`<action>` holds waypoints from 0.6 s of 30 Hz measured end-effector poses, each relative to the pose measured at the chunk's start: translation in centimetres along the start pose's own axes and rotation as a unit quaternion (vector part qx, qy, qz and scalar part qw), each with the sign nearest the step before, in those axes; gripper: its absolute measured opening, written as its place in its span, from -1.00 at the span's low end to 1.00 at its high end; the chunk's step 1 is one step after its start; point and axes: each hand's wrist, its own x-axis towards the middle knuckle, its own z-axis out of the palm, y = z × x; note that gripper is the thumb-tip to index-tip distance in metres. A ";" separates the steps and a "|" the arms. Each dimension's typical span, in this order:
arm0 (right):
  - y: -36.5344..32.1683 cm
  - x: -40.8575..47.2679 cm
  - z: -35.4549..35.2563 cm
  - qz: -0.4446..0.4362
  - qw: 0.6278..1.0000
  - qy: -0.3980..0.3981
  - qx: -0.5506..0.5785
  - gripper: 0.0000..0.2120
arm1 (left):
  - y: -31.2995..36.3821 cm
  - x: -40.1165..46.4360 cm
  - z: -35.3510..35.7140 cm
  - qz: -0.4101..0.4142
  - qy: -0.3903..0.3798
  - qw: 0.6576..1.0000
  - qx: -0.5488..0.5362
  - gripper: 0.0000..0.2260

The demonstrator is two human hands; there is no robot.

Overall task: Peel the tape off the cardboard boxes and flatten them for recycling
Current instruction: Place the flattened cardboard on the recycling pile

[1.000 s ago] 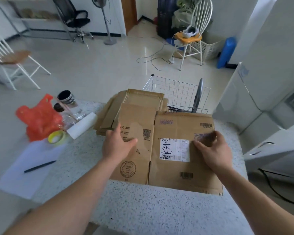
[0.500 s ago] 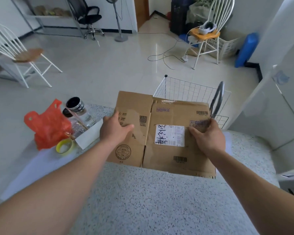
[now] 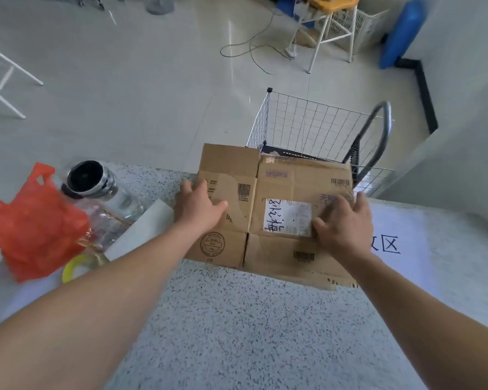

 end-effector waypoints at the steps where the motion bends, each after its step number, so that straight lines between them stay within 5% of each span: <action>1: -0.1 -0.2 0.4 -0.019 1.000 0.002 -0.025 -0.48 | 0.1 0.2 0.5 0.020 0.009 1.000 0.019 -0.36; 7: -2.5 1.3 1.1 -0.170 0.975 -0.039 -0.137 -0.38 | 3.5 2.1 2.1 0.268 0.013 0.955 0.129 -0.36; 11: -2.8 1.8 2.8 -0.177 0.966 -0.100 -0.163 -0.34 | 3.6 3.8 4.1 0.273 -0.059 0.942 0.186 -0.32; 18: -2.0 1.9 4.9 -0.158 0.970 -0.085 -0.162 -0.31 | 3.0 4.5 5.7 0.285 -0.032 0.938 0.197 -0.31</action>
